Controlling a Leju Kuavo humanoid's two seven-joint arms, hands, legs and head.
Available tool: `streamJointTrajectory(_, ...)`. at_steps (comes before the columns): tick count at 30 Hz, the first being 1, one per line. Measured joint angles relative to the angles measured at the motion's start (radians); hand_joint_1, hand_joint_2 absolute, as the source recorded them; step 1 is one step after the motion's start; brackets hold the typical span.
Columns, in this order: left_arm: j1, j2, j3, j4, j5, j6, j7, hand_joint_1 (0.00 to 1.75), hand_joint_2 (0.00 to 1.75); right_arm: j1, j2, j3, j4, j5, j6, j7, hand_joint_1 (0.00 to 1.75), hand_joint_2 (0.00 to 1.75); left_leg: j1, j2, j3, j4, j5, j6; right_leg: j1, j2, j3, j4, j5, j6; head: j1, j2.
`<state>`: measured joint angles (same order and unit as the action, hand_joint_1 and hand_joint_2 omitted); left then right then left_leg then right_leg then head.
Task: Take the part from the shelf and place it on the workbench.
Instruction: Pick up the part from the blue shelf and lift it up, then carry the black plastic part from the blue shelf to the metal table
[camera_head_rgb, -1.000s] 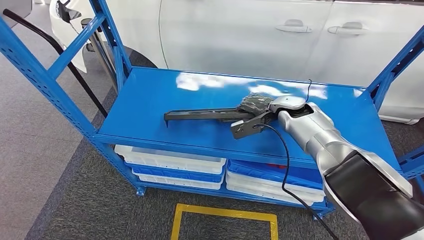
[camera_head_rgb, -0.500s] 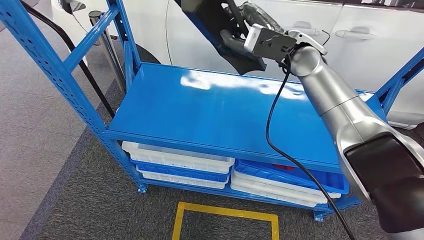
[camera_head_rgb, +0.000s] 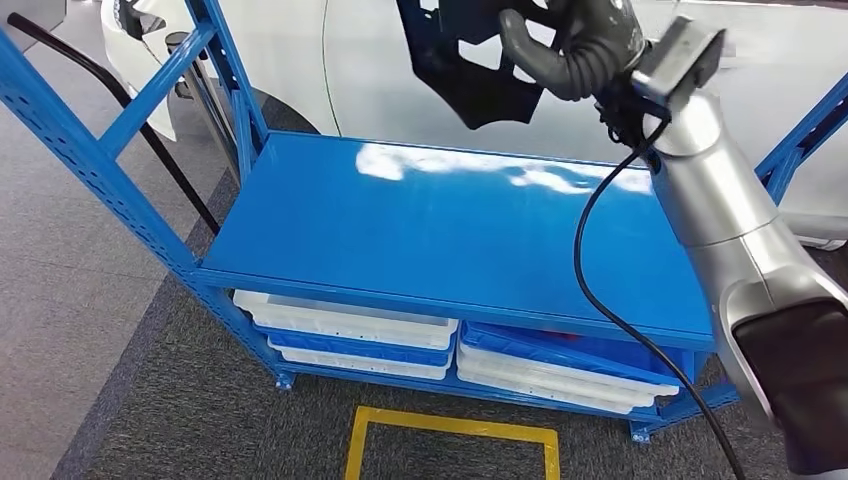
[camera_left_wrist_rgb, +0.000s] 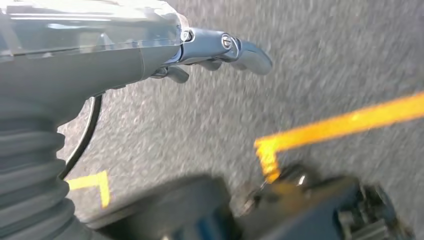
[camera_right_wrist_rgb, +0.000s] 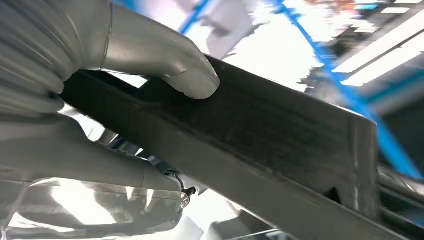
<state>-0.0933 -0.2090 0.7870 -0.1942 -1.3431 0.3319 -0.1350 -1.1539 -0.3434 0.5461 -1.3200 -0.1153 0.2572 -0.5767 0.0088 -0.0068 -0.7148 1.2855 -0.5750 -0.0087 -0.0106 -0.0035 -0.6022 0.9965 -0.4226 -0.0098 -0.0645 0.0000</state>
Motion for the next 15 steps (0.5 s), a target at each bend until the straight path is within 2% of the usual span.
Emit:
streamJointTrajectory(1, -0.002, 0.0, -0.002, 0.0, 0.007, -0.003, -0.002, 0.0, 1.75, 0.035, -0.002, -0.015, -0.036, -0.047, 0.014, 0.004, 1.75, 1.75, 0.001, 0.0, -0.01, 0.022, 0.002, -0.002, 0.0, 0.0, 0.002, 0.0, -0.001, 0.0, 0.0, 0.0)
streamJointTrajectory(2, -0.004, 0.001, -0.002, 0.0, 0.017, -0.016, -0.003, 0.0, 1.75, 0.075, -0.003, -0.031, -0.074, -0.091, 0.031, 0.008, 1.75, 1.75, 0.002, 0.0, 0.0, 0.004, 0.023, -0.002, 0.0, 0.002, 0.005, 0.001, -0.003, 0.0, 0.0, 0.0)
streamJointTrajectory(4, -0.003, 0.003, 0.0, 0.0, 0.031, -0.038, -0.005, 0.0, 1.75, 0.162, -0.003, -0.061, -0.14, -0.163, 0.067, 0.014, 1.75, 1.75, 0.003, 0.0, 0.063, -0.128, 0.094, 0.002, 0.0, 0.005, 0.013, 0.003, -0.009, 0.005, 0.0, 0.0)
streamJointTrajectory(5, -0.003, 0.004, 0.0, 0.0, 0.032, -0.038, -0.006, 0.0, 1.75, 0.209, -0.002, -0.074, -0.169, -0.189, 0.082, 0.012, 1.75, 1.75, 0.002, 0.0, 0.097, -0.196, 0.118, 0.005, 0.002, 0.006, 0.015, 0.005, -0.012, 0.008, 0.0, 0.0)
streamJointTrajectory(6, -0.002, 0.004, 0.0, 0.0, 0.03, -0.032, -0.005, 0.0, 1.75, 0.257, -0.002, -0.084, -0.192, -0.205, 0.092, 0.004, 1.75, 1.75, 0.001, 0.0, 0.12, -0.243, 0.13, 0.009, 0.003, 0.006, 0.016, 0.006, -0.014, 0.013, 0.0, 0.0)
streamJointTrajectory(7, -0.001, 0.004, 0.001, 0.0, 0.031, -0.022, -0.005, 0.0, 1.75, 0.311, -0.002, -0.09, -0.212, -0.21, 0.097, -0.007, 1.75, 1.75, 0.0, -0.002, 0.132, -0.266, 0.129, 0.014, 0.005, 0.006, 0.016, 0.006, -0.015, 0.018, 0.0, 0.0)
streamJointTrajectory(9, 0.002, 0.003, 0.005, 0.0, 0.048, -0.009, -0.007, 0.0, 1.75, 0.431, 0.002, -0.094, -0.249, -0.187, 0.088, -0.026, 1.75, 1.75, 0.0, -0.005, 0.137, -0.274, 0.128, 0.024, 0.007, 0.005, 0.019, 0.002, -0.015, 0.029, 0.0, 0.0)
streamJointTrajectory(11, 0.005, 0.001, 0.013, 0.0, 0.067, -0.014, -0.012, 0.0, 1.75, 0.563, 0.009, -0.096, -0.287, -0.143, 0.054, -0.02, 1.75, 1.75, 0.004, -0.007, 0.146, -0.287, 0.133, 0.036, 0.006, 0.004, 0.017, 0.019, -0.033, 0.039, 0.0, 0.0)
streamJointTrajectory(12, 0.006, 0.001, 0.017, 0.0, 0.069, -0.024, -0.014, 0.0, 1.75, 0.629, 0.013, -0.099, -0.306, -0.123, 0.032, -0.011, 1.75, 1.75, 0.006, -0.008, 0.15, -0.293, 0.136, 0.042, 0.004, 0.004, 0.002, 0.055, -0.057, 0.045, 0.0, 0.0)
streamJointTrajectory(13, 0.007, 0.0, 0.018, 0.0, 0.066, -0.038, -0.013, 0.0, 1.75, 0.695, 0.015, -0.103, -0.323, -0.108, 0.012, -0.002, 1.75, 1.75, 0.007, -0.009, 0.151, -0.296, 0.136, 0.045, 0.001, 0.004, -0.026, 0.113, -0.089, 0.049, 0.0, 0.0)
streamJointTrajectory(15, 0.011, 0.001, 0.019, 0.0, 0.058, -0.063, -0.009, 0.0, 1.75, 0.814, 0.016, -0.114, -0.354, -0.094, -0.012, 0.015, 1.75, 1.75, 0.006, -0.012, 0.15, -0.296, 0.135, 0.048, -0.003, 0.004, -0.096, 0.248, -0.146, 0.056, 0.0, 0.0)
